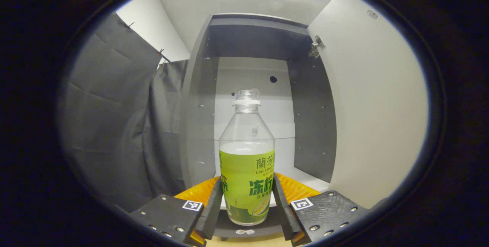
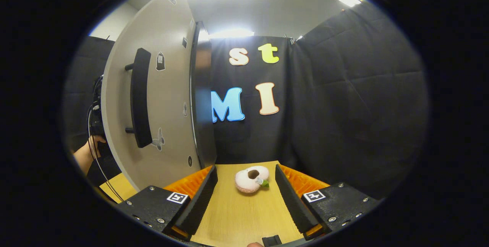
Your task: Open the cabinet door with the right hand, grasp the bottle in the cabinet with the left hand and place it on the coaster, then close the cabinet door with the right hand.
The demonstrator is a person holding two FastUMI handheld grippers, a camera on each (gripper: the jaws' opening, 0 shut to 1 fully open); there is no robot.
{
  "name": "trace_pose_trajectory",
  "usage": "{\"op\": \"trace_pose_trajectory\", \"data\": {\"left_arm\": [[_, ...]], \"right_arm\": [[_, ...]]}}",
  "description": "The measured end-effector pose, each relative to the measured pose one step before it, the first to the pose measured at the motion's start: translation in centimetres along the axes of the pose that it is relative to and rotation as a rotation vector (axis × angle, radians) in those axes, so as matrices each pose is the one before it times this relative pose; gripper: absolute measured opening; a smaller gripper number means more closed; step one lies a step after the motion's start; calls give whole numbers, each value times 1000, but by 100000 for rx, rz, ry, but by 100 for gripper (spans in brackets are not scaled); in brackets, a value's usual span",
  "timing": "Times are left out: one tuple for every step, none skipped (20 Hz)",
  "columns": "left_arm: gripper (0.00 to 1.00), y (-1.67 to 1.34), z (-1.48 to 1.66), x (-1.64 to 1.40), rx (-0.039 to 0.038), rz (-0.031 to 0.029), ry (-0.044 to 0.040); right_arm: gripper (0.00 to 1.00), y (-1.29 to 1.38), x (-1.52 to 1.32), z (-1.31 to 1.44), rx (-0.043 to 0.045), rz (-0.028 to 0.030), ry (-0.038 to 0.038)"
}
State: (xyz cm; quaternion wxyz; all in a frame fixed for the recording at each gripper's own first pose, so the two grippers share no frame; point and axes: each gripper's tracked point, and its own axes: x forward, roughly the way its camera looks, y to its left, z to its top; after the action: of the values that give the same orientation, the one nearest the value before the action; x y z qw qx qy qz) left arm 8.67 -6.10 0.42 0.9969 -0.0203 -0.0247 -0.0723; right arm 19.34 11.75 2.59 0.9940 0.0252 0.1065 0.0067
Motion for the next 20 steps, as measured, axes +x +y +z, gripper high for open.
{"op": "trace_pose_trajectory", "data": {"left_arm": [[66, 346, -252, -1030, -123, 938, -28], [64, 226, -244, -956, -172, 658, 316], [68, 295, -294, -964, 238, 808, 438], [68, 216, -196, -954, 583, 628, 235], [64, 61, -239, -1118, 727, 538, 211], [64, 55, -270, -889, 767, 399, 108], [64, 153, -305, -1090, 528, 441, 153], [64, 134, -323, -941, 328, 383, 300], [64, 189, -418, -974, 237, 702, 251], [64, 262, -428, -919, 208, 1054, 618], [64, 222, -639, -912, -16, 1294, 631], [64, 175, -537, -847, -363, 460, 742], [68, 90, -446, -798, -357, 417, 908], [64, 248, -566, -818, -162, 743, 455], [72, 400, -552, -976, -77, 838, -177], [72, 453, -457, -754, 66, 1275, -370], [72, 390, -633, -739, 278, 1179, -185], [72, 405, -647, -695, 421, 1454, 83], [72, 450, -957, -468, 461, 1073, 177], [72, 395, -837, -671, 454, 926, 522]], "right_arm": [[94, 208, -93, -18, 679, 1156, -11], [94, 195, -130, 13, 777, 1087, -33], [94, 51, -119, -8, 575, 760, -112], [94, 68, -177, 58, 358, 573, -170], [94, 182, -68, -16, 225, 756, -263], [94, 162, -209, 113, 19, 813, -404], [94, 190, -185, -28, -238, 698, -184], [94, 154, -268, -12, -372, 728, -307], [93, 127, -186, 98, -423, 550, -213], [93, 102, -181, 65, -211, 551, -16], [93, 173, -106, 1, 100, 748, 32], [93, 138, -215, 57, 210, 790, -175], [92, 137, -111, 143, 90, 614, -187], [94, 74, -178, 99, -96, 504, -319], [94, 33, -83, 136, -197, 325, -489], [94, 27, -54, 143, -293, 337, -275], [93, -84, 54, 21, -358, -71, 97], [94, -115, -117, 143, -192, -261, -11], [94, -3, -16, 186, 2, -166, -343], [94, 101, -52, 260, -3, 68, -719]]}}
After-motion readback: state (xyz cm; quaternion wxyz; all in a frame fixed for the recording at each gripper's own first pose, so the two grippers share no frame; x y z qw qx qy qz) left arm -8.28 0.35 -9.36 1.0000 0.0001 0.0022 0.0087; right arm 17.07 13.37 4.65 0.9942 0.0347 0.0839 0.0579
